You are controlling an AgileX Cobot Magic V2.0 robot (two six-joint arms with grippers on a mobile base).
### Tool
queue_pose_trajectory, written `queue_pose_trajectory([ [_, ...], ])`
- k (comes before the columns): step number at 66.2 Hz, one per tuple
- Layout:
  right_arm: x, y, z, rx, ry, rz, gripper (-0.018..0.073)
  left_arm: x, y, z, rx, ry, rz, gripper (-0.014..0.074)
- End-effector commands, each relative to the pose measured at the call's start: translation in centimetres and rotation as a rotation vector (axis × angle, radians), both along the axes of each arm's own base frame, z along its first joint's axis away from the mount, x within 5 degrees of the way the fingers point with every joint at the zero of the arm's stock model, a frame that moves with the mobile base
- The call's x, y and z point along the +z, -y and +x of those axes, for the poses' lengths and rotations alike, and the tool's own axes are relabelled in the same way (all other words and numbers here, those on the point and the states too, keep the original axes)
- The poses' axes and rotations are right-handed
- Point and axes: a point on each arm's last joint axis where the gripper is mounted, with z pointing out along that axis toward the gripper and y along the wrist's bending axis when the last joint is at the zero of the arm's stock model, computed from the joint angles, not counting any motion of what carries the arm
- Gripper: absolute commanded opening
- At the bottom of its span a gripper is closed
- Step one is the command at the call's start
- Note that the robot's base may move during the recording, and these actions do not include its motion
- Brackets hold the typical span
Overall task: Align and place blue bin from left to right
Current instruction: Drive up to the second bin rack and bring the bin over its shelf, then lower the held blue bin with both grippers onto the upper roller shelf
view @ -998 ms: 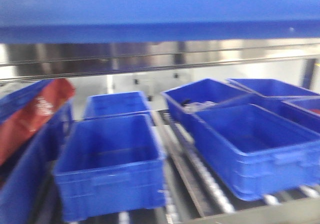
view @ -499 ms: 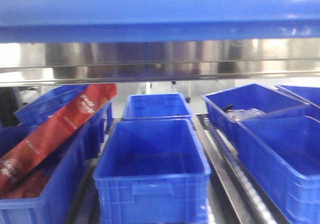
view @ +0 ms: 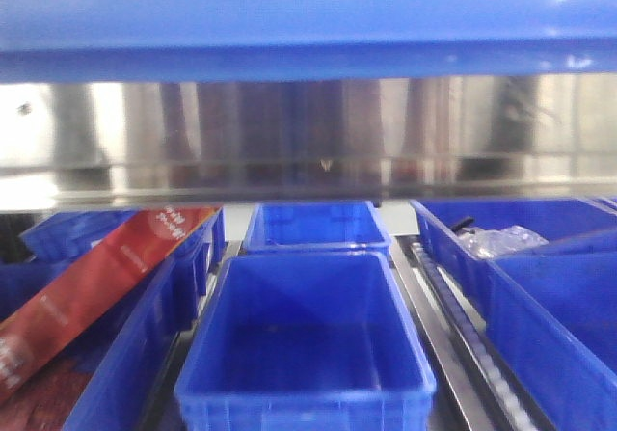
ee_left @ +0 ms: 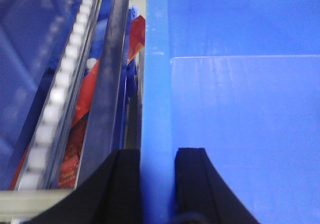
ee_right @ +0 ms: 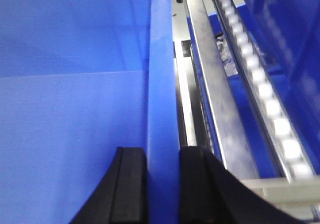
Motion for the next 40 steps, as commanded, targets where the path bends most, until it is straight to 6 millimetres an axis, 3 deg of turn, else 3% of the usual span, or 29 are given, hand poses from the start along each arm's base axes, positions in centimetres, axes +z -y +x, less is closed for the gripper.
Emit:
queue_pose_trajectory([
  [1,1.17,-0.61,-0.07,0.07,0.09,0.073,-0.0069,0.86,0.66,-0.06,-0.066,0.077,-0.043,-0.0111],
  [40,1.17,-0.61,-0.07,0.07,0.09,0.073,-0.0069,0.86,0.66,-0.06,-0.066,0.077,-0.043,-0.0111],
])
